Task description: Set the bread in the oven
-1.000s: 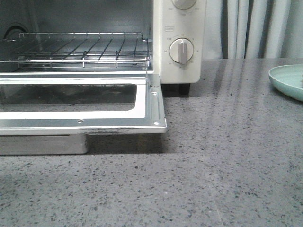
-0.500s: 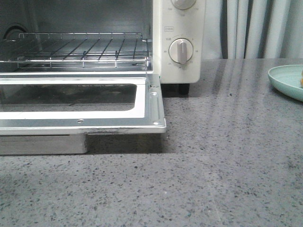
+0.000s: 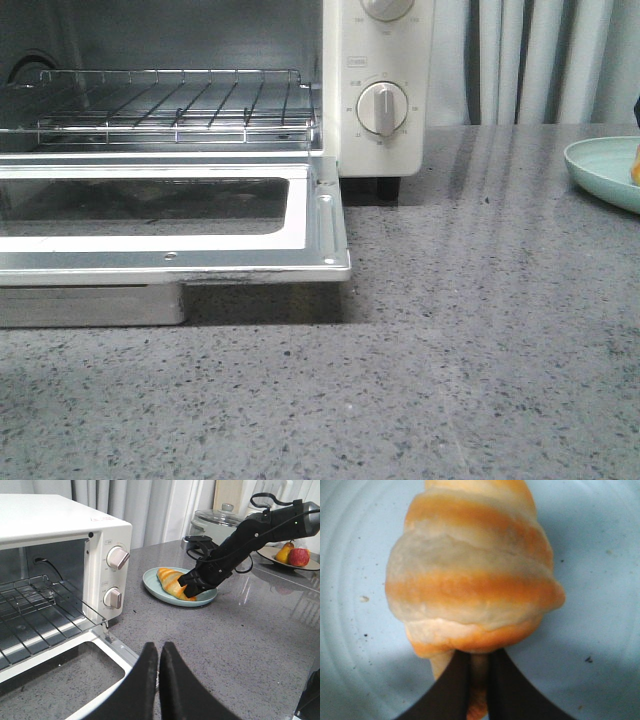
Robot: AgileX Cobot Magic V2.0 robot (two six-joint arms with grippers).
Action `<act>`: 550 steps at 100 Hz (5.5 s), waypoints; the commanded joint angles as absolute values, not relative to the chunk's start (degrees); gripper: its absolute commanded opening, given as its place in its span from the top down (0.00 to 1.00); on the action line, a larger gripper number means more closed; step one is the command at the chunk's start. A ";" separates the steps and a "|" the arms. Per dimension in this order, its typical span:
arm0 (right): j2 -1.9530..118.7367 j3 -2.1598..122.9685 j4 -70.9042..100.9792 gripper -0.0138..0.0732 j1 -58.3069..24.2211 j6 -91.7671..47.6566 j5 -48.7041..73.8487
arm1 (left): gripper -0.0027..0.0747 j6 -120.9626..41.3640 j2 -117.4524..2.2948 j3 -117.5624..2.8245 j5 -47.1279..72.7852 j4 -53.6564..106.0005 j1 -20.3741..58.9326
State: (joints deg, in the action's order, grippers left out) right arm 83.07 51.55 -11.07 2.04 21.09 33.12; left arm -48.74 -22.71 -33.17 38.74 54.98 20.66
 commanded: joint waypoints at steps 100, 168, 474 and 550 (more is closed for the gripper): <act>50.56 52.50 -16.24 0.92 -41.06 13.90 8.43 | 0.99 -48.80 -22.67 -35.94 26.44 59.26 20.89; 95.99 92.70 -23.89 0.92 -52.50 13.90 38.49 | 0.99 -48.80 -11.18 -38.22 21.11 54.74 20.89; 6.26 31.13 -42.55 0.92 -52.51 15.11 33.62 | 0.99 -33.32 -10.74 -22.52 14.89 28.55 20.89; 6.26 31.13 -42.55 0.92 -52.51 15.11 33.62 | 0.99 -2.59 2.20 1.35 17.27 3.90 9.52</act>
